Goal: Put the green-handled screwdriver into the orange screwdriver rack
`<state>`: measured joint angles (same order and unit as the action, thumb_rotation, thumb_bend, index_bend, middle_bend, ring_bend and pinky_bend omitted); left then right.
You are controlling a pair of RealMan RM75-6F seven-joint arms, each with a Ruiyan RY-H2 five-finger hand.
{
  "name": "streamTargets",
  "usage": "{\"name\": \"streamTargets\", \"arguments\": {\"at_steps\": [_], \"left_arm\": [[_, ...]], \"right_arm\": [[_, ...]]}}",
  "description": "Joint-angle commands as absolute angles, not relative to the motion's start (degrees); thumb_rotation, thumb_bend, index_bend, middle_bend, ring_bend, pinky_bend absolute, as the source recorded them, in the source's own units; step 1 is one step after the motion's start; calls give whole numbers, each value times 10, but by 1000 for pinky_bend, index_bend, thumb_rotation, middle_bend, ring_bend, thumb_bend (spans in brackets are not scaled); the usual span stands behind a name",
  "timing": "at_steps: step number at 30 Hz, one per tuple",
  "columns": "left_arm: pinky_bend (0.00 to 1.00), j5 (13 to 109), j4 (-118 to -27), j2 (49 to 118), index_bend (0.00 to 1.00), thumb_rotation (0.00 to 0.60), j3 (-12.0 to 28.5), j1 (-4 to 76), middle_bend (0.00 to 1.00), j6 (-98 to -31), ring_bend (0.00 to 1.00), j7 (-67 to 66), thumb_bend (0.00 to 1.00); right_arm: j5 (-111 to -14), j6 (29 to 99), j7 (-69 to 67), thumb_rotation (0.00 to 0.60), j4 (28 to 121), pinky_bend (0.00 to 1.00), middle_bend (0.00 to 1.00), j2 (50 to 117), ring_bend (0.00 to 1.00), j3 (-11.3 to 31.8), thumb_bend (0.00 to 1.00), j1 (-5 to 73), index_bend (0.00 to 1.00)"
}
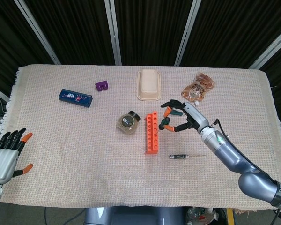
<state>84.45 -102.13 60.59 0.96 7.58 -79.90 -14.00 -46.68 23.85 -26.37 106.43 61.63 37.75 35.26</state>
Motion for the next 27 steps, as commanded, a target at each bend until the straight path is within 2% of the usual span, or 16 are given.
{"name": "streamTargets", "arguments": {"at_steps": [1,5,15,27], "left_arm": [[0,844,-1021,606,111,600,9,76,0,-799,0,-139,162],[0,842,-1019,606,111,600,10,75,0,-801,0,-137,160],[0,839,-1012,609,111,600,8,74,0,-800,0,-131,158],[0,837,-1014,608,111,600,9,73,0,-803,0,-131,161]], "right_arm": [[-467,242,-269,600,1067,0,224,617,0,369,326,362,652],[-466,240,-277,600,1069,0,224,614,0,365,325,372,651],[-452,266,-268,600,1057,0,224,617,0,323,327,410,652],[-445,273,-281,600,1051,0,224,607,0,312,326,425,651]]}}
